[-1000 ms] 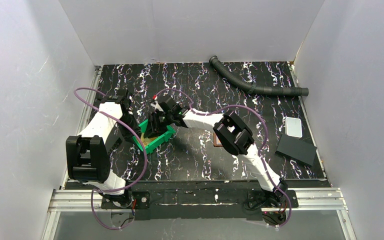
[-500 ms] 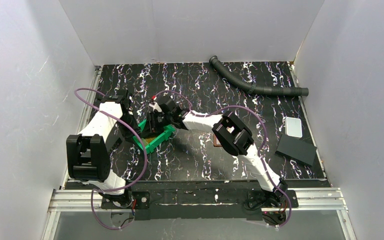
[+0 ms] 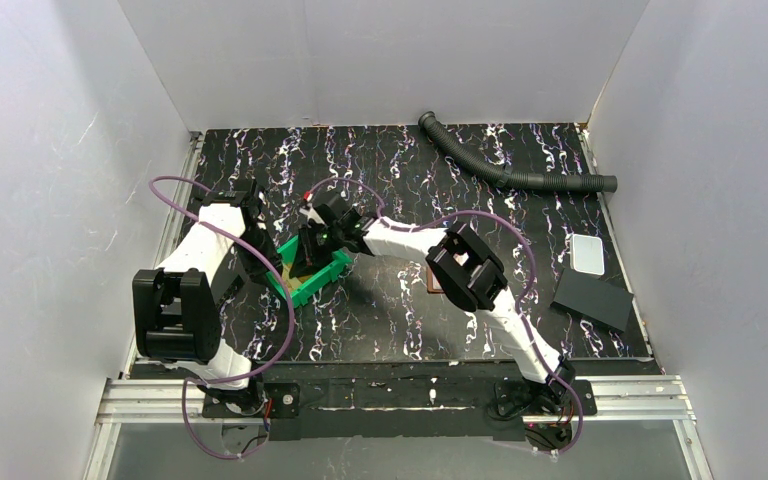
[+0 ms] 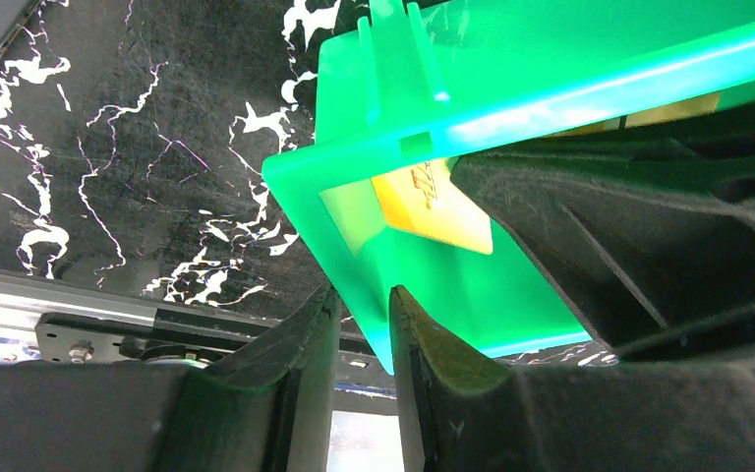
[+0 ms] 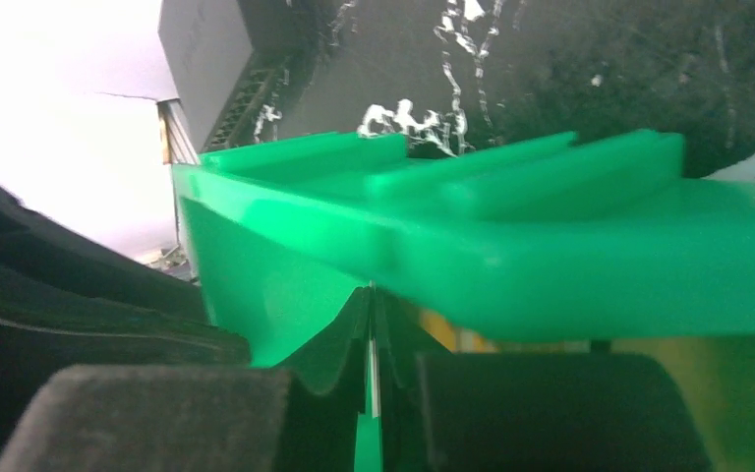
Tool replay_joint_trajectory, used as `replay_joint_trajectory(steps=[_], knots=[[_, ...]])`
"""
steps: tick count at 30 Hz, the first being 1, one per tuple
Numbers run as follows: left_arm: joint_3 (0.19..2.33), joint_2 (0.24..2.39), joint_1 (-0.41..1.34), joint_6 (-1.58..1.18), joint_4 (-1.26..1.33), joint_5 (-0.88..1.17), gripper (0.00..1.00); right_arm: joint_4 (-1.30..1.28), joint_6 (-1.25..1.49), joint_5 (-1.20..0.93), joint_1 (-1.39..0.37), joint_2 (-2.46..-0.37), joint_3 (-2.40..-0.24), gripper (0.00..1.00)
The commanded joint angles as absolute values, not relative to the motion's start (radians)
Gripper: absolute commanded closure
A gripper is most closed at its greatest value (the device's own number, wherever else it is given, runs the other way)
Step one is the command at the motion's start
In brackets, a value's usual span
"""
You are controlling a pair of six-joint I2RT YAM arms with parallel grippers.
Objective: Put the credit cards into the card holder
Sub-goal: Pick up the credit card from the storage box.
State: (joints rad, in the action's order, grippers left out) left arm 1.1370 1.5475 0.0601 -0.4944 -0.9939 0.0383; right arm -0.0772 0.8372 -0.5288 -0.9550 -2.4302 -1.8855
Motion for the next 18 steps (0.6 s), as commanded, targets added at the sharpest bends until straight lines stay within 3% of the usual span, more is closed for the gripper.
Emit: replay_joint_trajectory(steps=[1,4,11,18], knots=[[1.166,1.539,0.060,-0.482,-0.998,0.037,0.76,-0.170,0.743,-0.493,-0.947,-2.411,-2.011,0.99],[1.185,1.531,0.060,-0.463,-1.006,0.025,0.73,-0.219,0.728,-0.480,-0.917,-2.384,-2.049,0.99],[1.268,1.466,0.060,-0.446,-1.046,0.018,0.54,-0.212,0.763,-0.503,-0.850,-2.317,-1.995,0.99],[1.218,1.364,0.060,-0.475,-0.971,0.170,0.40,-0.106,0.760,-0.563,-0.812,-2.293,-1.924,0.99]])
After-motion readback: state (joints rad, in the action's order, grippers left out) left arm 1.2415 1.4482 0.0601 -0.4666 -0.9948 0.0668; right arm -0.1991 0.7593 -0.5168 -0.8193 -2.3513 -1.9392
